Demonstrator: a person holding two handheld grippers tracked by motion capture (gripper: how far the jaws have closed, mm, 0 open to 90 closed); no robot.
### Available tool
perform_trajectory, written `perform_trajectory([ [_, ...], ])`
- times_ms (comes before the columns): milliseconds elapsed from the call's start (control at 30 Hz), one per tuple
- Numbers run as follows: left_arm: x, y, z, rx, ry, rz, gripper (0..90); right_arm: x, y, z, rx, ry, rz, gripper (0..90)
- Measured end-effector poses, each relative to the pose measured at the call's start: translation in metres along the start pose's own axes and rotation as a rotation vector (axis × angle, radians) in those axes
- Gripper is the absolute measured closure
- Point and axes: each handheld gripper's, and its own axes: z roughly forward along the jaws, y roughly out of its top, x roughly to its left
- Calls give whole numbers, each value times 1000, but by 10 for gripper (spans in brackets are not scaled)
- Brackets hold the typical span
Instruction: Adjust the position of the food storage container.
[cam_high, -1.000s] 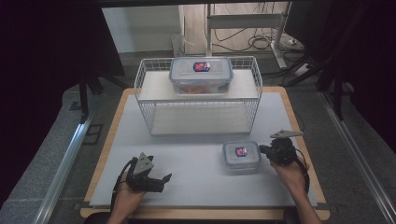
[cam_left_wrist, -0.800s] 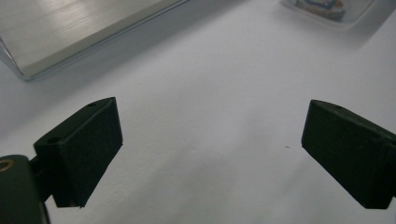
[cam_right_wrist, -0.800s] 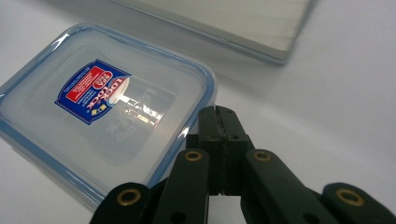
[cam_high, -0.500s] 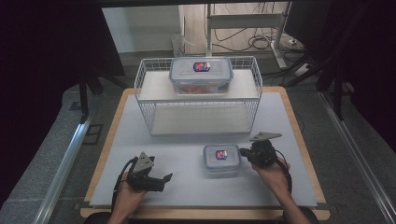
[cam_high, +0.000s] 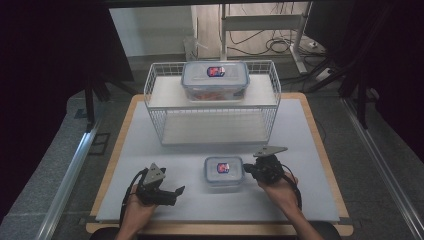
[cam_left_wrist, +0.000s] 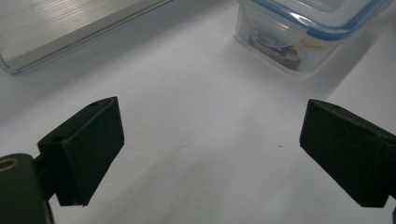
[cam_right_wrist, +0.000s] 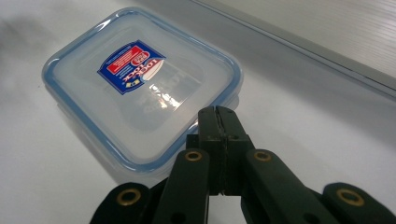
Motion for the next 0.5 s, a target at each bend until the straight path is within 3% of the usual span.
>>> perform_trajectory([
  [233,-1,0,1,6,0,4,62,12,0,2,4,56,-4,900],
  [333,-1,0,1,8,0,4,62,15,1,3,8,44,-39,900],
  [400,0,0,0,7,1,7,62,14,0,2,11,56,-37,897],
  [500,1,-1,-2,7,0,13,67,11,-2,-2,3,32,-55,851],
])
